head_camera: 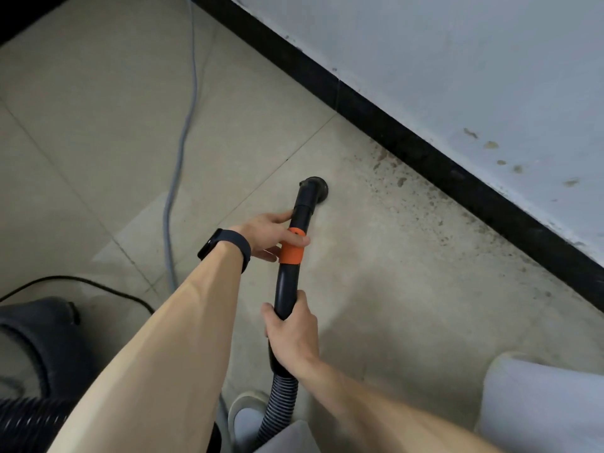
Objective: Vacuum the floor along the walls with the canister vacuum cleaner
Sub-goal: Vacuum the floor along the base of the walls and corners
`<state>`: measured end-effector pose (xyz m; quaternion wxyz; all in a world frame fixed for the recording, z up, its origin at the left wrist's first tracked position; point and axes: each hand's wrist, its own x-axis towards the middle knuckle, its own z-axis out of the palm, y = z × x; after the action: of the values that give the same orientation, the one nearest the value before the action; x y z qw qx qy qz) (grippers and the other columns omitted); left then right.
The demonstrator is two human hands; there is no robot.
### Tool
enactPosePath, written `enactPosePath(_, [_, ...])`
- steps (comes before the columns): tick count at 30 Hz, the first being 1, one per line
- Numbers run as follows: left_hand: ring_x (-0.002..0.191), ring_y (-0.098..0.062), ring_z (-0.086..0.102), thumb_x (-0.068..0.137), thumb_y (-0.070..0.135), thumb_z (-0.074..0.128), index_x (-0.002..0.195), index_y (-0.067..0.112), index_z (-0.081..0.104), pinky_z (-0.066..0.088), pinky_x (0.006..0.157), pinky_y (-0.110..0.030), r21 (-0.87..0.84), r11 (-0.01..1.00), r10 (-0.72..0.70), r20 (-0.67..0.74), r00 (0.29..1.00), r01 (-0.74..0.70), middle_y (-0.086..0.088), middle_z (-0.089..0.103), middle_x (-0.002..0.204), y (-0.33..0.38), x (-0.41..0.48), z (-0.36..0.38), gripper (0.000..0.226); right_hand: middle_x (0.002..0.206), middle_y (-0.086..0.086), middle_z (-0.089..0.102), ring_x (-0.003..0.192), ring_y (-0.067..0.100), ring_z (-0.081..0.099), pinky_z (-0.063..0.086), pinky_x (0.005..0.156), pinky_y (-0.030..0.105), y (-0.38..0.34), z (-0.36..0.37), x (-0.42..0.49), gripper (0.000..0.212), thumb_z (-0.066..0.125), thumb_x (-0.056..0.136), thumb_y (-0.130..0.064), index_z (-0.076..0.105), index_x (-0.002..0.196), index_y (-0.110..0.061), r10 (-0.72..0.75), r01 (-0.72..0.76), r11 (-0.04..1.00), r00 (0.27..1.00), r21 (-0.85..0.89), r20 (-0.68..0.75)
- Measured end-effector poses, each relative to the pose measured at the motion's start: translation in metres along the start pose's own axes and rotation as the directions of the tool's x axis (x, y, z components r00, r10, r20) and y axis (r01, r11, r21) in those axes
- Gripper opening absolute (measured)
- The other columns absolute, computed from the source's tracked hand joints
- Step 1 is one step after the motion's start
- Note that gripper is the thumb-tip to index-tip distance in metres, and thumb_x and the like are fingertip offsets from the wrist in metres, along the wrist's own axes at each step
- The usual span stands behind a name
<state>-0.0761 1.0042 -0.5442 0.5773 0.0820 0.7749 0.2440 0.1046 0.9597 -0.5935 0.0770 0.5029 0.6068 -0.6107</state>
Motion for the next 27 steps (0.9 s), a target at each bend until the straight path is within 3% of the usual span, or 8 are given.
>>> enactPosePath(5, [0.101, -0.024, 0.066, 0.080, 0.025, 0.079, 0.146, 0.040, 0.042, 0.056, 0.093, -0.040, 0.011, 1.000, 0.018, -0.011, 1.000, -0.018, -0.001, 0.064, 0.114, 0.023, 0.012, 0.013, 0.077, 0.080, 0.000, 0.069, 0.067, 0.016, 0.068, 0.055, 0.062, 0.031, -0.005, -0.014, 0.011, 0.021, 0.065, 0.091, -0.041, 0.049, 0.100, -0.030, -0.002, 0.001, 1.000, 0.998, -0.022, -0.064])
enactPosePath(11, [0.090, -0.019, 0.062, 0.085, 0.014, 0.072, 0.145, 0.032, 0.045, 0.058, 0.073, -0.033, 0.015, 0.999, 0.049, -0.053, 0.997, -0.048, 0.003, 0.061, 0.096, 0.042, 0.026, 0.021, 0.068, 0.083, -0.006, 0.064, 0.070, 0.012, 0.062, 0.050, 0.062, 0.023, -0.009, -0.033, 0.027, 0.022, 0.064, 0.094, -0.039, 0.049, 0.105, -0.026, -0.046, 0.037, 0.991, 0.997, -0.131, -0.068])
enactPosePath(16, [0.095, -0.021, 0.063, 0.087, 0.015, 0.071, 0.149, 0.030, 0.039, 0.058, 0.069, -0.032, 0.030, 0.998, 0.053, -0.063, 0.997, -0.051, 0.000, 0.062, 0.102, 0.050, 0.031, 0.026, 0.071, 0.086, -0.006, 0.064, 0.085, 0.022, 0.069, 0.058, 0.077, 0.037, -0.011, -0.045, 0.037, 0.023, 0.064, 0.093, -0.038, 0.048, 0.106, -0.028, -0.059, 0.043, 0.981, 0.995, -0.189, -0.081])
enactPosePath(22, [0.082, -0.015, 0.058, 0.091, 0.015, 0.068, 0.152, 0.025, 0.034, 0.053, 0.058, -0.026, 0.041, 0.996, 0.081, -0.087, 0.993, -0.078, 0.001, 0.057, 0.099, 0.065, 0.036, 0.034, 0.071, 0.087, -0.002, 0.064, 0.085, 0.026, 0.068, 0.055, 0.072, 0.035, -0.015, -0.058, 0.047, 0.023, 0.063, 0.093, -0.037, 0.048, 0.105, -0.025, -0.062, 0.036, 0.978, 0.991, -0.207, -0.117])
enactPosePath(27, [0.083, -0.017, 0.058, 0.091, 0.014, 0.068, 0.153, 0.025, 0.033, 0.053, 0.062, -0.029, 0.023, 0.995, 0.094, -0.094, 0.991, -0.093, -0.003, 0.056, 0.109, 0.072, 0.040, 0.039, 0.072, 0.084, -0.003, 0.064, 0.082, 0.025, 0.068, 0.058, 0.075, 0.039, -0.017, -0.065, 0.053, 0.022, 0.063, 0.092, -0.038, 0.048, 0.104, -0.026, -0.051, 0.027, 0.981, 0.992, -0.192, -0.118])
